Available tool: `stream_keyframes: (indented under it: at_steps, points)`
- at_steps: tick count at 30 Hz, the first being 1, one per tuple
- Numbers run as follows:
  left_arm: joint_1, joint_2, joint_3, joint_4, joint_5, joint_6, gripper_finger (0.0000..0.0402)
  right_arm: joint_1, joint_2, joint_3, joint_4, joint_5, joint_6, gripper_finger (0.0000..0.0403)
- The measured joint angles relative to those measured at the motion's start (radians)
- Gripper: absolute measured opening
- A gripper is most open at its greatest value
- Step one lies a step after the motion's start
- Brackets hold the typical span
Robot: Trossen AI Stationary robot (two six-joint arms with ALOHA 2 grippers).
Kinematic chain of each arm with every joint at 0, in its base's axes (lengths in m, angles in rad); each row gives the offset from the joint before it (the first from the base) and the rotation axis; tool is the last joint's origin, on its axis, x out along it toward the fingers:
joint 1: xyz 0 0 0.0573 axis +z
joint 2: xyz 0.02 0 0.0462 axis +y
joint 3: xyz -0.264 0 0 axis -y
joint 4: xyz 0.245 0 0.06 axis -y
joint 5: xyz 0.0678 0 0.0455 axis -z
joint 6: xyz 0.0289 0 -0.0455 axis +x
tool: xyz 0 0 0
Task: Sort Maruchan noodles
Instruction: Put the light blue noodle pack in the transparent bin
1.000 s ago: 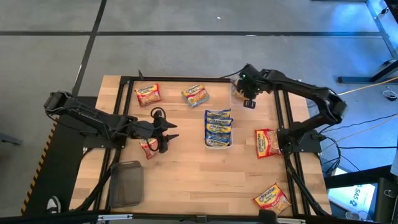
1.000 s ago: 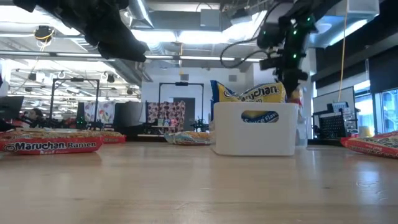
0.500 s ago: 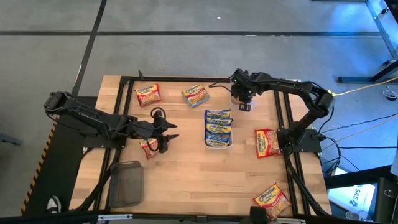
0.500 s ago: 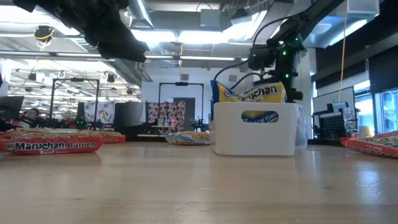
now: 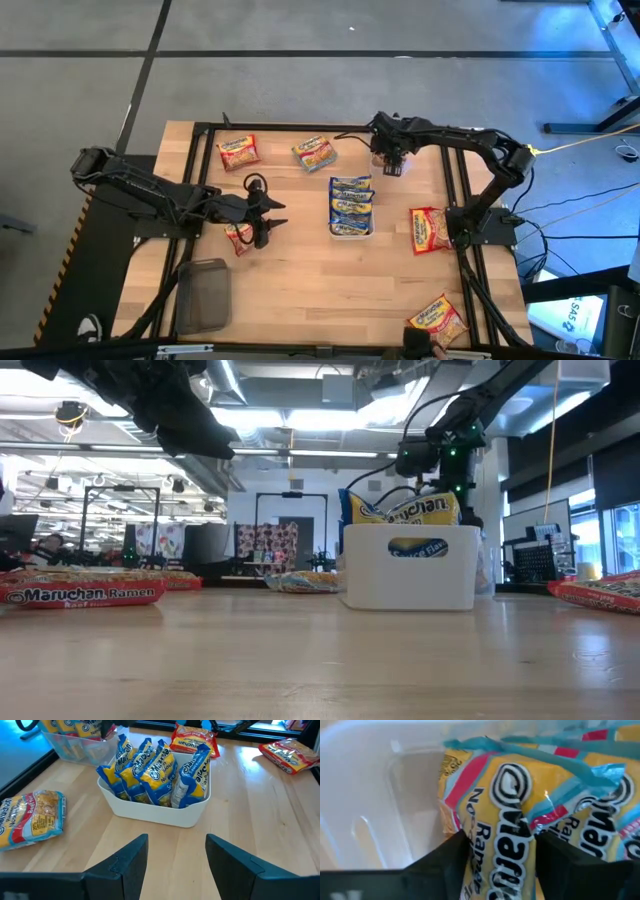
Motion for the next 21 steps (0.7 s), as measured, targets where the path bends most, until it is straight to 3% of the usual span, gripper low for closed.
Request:
stream_keyframes:
  at_steps: [9, 14, 18, 21]
  points:
    - [0.000, 0.000, 0.000, 0.000, -0.003, 0.000, 0.0194, 0.036, -0.006, 0.149, -0.237, 0.019, 0.041, 0.0218]
    - [0.000, 0.000, 0.000, 0.060, -0.006, 0.022, 0.0194, 0.088, -0.008, 0.275, -0.400, -0.045, 0.223, 0.0218]
    - [0.021, 0.009, 0.000, 0.134, -0.060, 0.040, 0.0194, 0.163, -0.072, 0.254, -0.399, -0.160, 0.356, 0.0218]
    - [0.085, 0.052, 0.001, 0.176, -0.080, 0.033, 0.0194, 0.254, -0.138, 0.170, -0.310, -0.148, 0.418, 0.0218]
